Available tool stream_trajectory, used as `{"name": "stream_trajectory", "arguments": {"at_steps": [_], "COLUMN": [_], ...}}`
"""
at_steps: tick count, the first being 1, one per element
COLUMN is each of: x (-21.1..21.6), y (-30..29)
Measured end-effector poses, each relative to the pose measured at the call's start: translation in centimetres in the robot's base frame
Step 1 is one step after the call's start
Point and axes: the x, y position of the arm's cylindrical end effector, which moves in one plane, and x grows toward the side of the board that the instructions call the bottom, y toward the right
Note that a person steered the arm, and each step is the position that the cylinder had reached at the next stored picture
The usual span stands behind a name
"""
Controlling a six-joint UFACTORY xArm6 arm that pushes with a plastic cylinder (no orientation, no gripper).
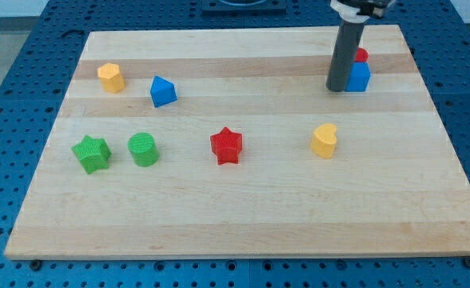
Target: Move the yellow hexagon above to the red circle
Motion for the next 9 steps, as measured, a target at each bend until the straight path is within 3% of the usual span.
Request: {"name": "stream_trajectory", "arguments": {"at_steps": [1,3,5,6,7,8,9], "x": [0.2,-2.8,-9.4,-9.2,-5.0,-1.5,-1.1], "y": [-3.1,-17.6,-32.2,-40.3,-45.4,-44.1,-39.5]}}
